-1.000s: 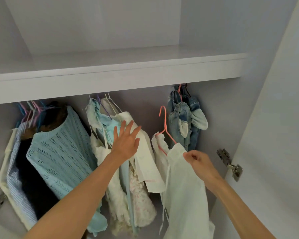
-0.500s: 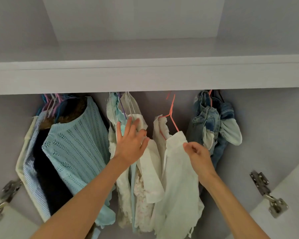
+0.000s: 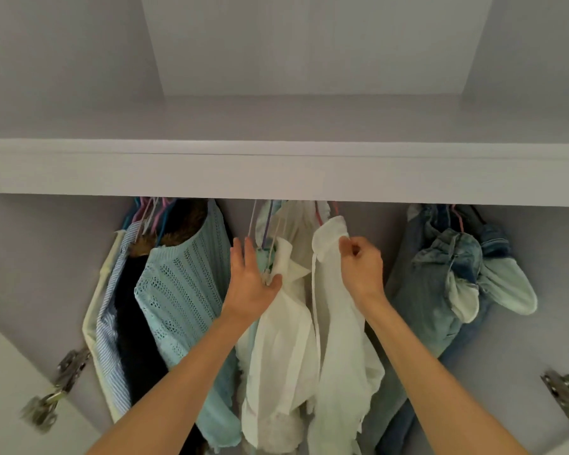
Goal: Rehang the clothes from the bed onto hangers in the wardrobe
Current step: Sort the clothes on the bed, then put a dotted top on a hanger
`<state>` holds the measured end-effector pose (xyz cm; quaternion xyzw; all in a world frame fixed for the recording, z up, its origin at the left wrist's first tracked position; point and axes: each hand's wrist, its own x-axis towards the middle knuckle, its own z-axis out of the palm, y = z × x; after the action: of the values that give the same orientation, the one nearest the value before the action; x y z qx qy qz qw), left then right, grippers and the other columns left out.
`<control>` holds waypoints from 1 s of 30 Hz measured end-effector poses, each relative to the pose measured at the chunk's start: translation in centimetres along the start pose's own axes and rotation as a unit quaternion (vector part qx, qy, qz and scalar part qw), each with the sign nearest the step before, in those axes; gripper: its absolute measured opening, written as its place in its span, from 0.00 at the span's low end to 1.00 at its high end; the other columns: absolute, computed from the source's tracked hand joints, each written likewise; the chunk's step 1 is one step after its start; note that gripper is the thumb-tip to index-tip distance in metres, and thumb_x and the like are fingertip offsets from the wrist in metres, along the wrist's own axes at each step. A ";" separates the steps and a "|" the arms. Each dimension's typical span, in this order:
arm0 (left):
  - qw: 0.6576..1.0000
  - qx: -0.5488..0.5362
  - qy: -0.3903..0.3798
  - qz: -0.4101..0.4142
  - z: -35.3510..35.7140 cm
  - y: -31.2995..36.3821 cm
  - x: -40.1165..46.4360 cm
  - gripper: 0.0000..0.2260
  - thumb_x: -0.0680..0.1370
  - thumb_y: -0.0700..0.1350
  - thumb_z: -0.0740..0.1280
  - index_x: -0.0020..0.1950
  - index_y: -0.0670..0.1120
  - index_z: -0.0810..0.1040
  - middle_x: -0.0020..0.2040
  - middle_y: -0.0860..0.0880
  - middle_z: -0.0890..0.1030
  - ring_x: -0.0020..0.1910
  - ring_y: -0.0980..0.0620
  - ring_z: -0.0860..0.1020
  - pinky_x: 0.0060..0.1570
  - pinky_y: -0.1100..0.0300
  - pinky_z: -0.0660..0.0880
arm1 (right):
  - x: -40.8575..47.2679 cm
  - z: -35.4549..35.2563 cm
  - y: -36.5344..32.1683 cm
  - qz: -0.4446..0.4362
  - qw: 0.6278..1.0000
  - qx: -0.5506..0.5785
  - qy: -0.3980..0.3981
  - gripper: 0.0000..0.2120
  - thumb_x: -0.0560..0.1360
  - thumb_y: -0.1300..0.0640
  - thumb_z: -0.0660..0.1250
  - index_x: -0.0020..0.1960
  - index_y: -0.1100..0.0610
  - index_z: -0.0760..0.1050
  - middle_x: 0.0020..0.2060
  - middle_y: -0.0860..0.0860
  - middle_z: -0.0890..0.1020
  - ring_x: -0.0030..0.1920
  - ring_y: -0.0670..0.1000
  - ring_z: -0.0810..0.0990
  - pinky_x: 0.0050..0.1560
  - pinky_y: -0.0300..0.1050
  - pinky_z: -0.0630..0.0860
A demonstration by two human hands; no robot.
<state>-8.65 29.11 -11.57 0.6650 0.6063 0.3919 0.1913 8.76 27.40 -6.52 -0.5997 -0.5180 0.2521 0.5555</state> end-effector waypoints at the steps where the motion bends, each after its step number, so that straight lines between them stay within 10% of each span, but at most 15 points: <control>1: 1.000 -0.006 -0.018 -0.025 -0.2 0.0 0.1 0.41 0.75 0.47 0.68 0.76 0.41 0.43 0.76 0.43 0.46 0.75 0.48 0.48 0.67 0.66 0.49 | 0.1 0.8 0.1 0.007 1.000 -0.017 0.009 0.12 0.80 0.56 0.57 0.44 0.62 0.72 0.36 0.52 0.75 0.38 0.50 0.74 0.39 0.40 0.70; 11: 0.992 -0.057 -0.114 -0.021 -1.1 -1.1 0.7 0.26 0.73 0.40 0.69 0.69 0.47 0.65 0.62 0.47 0.72 0.58 0.52 0.72 0.55 0.65 0.67 | -1.2 6.0 1.0 -0.048 0.969 -0.238 -0.048 0.14 0.81 0.59 0.54 0.53 0.66 0.75 0.48 0.61 0.80 0.47 0.57 0.79 0.41 0.38 0.66; 20: 0.985 -0.090 -0.137 0.050 -0.2 -1.6 -1.3 0.33 0.77 0.46 0.66 0.76 0.46 0.52 0.75 0.48 0.58 0.74 0.53 0.57 0.73 0.55 0.56 | -1.5 6.4 1.3 -0.044 0.966 -0.193 -0.168 0.16 0.82 0.55 0.52 0.60 0.62 0.73 0.54 0.60 0.74 0.54 0.56 0.74 0.56 0.43 0.70; 26: 0.977 -0.033 -0.195 0.074 -1.2 -2.2 -2.3 0.31 0.80 0.49 0.60 0.76 0.53 0.44 0.77 0.51 0.43 0.73 0.60 0.43 0.68 0.67 0.44 | -3.6 5.8 1.4 -0.099 0.938 -0.270 -0.195 0.25 0.82 0.50 0.46 0.76 0.59 0.50 0.73 0.57 0.61 0.72 0.54 0.62 0.71 0.45 0.59; 30: 0.977 0.142 -0.100 0.125 -3.2 -3.1 -3.3 0.27 0.80 0.53 0.55 0.76 0.49 0.52 0.77 0.45 0.49 0.75 0.50 0.49 0.73 0.52 0.53 | -2.8 5.1 1.3 -0.210 0.899 -0.356 -0.143 0.29 0.79 0.48 0.45 0.72 0.66 0.60 0.69 0.63 0.66 0.70 0.60 0.65 0.71 0.54 0.61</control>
<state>-12.90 25.82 -12.82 0.7918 0.5455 0.2541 0.1045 3.82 27.10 -9.84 -0.5922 -0.7609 0.0120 0.2648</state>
